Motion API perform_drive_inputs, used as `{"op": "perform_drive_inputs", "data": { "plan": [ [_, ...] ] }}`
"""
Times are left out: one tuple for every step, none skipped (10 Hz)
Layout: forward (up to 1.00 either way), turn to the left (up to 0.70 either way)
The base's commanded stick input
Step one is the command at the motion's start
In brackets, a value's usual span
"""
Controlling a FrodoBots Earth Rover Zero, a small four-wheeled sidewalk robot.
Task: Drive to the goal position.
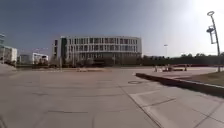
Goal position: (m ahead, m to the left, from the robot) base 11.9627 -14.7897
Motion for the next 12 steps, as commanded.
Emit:
{"op": "perform_drive_inputs", "data": {
  "plan": [
    [0.70, 0.00],
    [0.70, 0.00],
    [0.70, 0.00],
    [0.70, 0.00],
    [0.70, 0.00],
    [0.70, 0.00],
    [0.70, 0.00],
    [0.70, 0.00],
    [0.70, 0.00],
    [0.70, 0.02],
    [0.70, 0.35],
    [0.70, 0.35]
  ]
}}
